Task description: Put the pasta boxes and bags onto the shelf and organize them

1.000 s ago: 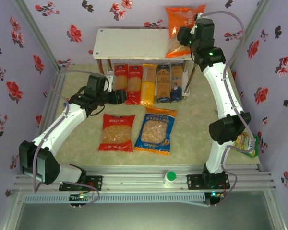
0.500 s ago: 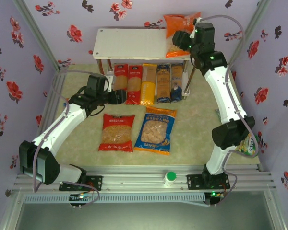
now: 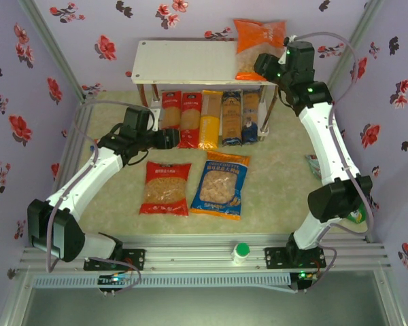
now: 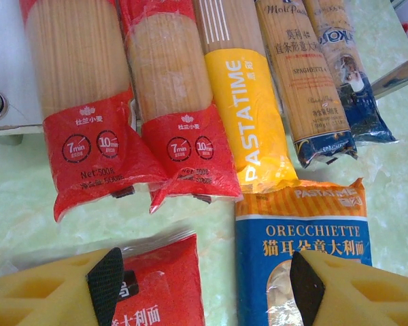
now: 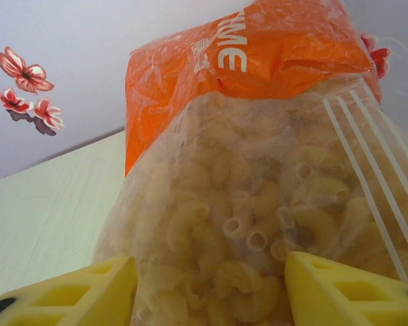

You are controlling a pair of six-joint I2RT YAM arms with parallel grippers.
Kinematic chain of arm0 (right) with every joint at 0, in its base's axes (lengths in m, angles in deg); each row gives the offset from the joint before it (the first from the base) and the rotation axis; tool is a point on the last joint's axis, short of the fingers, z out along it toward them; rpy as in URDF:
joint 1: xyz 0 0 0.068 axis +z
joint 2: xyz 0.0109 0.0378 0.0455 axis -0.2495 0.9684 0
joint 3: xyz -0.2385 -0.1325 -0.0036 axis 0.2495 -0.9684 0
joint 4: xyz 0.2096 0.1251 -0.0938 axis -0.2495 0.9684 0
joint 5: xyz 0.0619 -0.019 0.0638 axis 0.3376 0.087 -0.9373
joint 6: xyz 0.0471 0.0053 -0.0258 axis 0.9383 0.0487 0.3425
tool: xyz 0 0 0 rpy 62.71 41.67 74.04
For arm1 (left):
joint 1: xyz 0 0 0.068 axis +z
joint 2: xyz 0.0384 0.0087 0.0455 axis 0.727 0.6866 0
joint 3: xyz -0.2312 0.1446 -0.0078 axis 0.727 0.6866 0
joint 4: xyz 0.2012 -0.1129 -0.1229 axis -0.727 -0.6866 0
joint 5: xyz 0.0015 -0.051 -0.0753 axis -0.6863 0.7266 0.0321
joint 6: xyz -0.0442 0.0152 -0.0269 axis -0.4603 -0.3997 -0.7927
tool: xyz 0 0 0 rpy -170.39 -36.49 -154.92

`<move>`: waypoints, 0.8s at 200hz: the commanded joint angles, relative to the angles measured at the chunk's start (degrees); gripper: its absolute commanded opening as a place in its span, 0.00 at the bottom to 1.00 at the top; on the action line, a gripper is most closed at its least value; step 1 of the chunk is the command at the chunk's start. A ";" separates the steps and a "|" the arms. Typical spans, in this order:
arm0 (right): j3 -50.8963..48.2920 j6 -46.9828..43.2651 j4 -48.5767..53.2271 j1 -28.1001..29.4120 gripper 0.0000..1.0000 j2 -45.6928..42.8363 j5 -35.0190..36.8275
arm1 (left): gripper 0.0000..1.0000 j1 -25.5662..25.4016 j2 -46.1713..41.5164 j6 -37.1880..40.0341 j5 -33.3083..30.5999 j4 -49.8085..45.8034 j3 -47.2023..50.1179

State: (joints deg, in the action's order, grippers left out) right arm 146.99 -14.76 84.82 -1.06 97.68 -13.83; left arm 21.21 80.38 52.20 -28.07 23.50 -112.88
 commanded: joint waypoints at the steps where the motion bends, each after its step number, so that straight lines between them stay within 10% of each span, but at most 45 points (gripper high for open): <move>1: -1.71 2.07 4.50 0.22 0.60 -0.68 -5.36 | 0.69 0.65 -2.16 0.38 -0.16 -0.19 1.18; 160: -7.26 -10.96 -2.08 -0.06 0.66 -14.16 0.00 | 0.71 0.60 -7.73 0.10 -5.30 2.91 7.66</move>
State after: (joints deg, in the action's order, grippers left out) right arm 139.23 -20.68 84.37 -1.06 86.62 -15.73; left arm 21.36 75.48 52.18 -30.69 24.81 -107.64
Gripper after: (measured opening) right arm 0.660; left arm 0.712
